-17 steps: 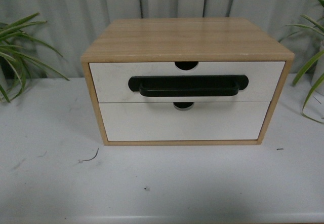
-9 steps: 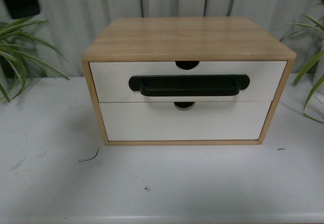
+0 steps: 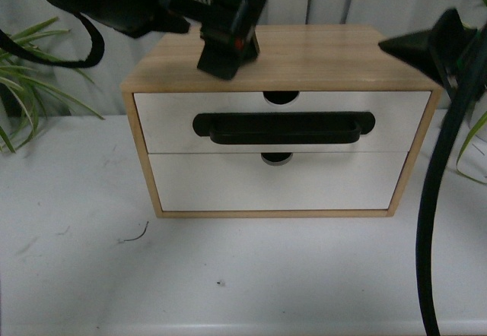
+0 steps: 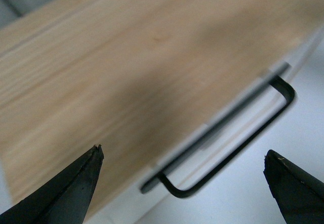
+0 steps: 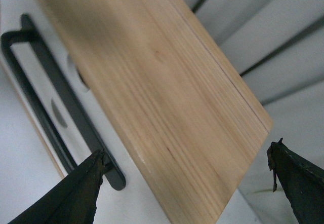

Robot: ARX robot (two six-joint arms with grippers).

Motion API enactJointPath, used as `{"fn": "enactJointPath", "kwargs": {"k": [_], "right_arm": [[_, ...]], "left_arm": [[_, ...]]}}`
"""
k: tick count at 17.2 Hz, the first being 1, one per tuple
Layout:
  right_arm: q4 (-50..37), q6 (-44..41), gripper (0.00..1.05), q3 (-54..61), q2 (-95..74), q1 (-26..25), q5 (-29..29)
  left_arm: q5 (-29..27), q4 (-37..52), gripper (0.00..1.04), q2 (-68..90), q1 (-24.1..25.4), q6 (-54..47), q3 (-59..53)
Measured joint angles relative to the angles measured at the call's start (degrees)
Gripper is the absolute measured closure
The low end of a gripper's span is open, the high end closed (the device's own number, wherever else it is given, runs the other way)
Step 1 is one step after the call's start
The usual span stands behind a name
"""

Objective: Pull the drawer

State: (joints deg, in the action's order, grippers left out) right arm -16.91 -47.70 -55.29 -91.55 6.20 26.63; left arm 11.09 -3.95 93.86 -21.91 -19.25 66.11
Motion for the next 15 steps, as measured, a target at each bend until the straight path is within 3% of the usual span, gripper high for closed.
{"fn": "enactJointPath", "kwargs": {"k": [2, 6, 9, 15], "right_arm": [[9.4, -18.5, 0.06, -3.9, -1.2, -1.1, 3.5], [27.3, -45.1, 0.06, -8.1, -4.5, -1.7, 2.8], [31.8, -50.5, 0.06, -8.4, -4.9, 0.6, 2.6], [32.3, -50.3, 0.06, -10.0, -9.9, 3.9, 1.7]], "left_arm": [[5.9, -11.4, 0.07, 0.3, -1.9, -11.6, 2.6], [6.7, -21.8, 0.07, 4.9, -4.6, -24.8, 9.9], [6.1, -22.2, 0.07, 8.2, -5.3, -26.9, 11.5], [4.5, -17.6, 0.07, 14.5, -5.0, -27.3, 12.1]]}}
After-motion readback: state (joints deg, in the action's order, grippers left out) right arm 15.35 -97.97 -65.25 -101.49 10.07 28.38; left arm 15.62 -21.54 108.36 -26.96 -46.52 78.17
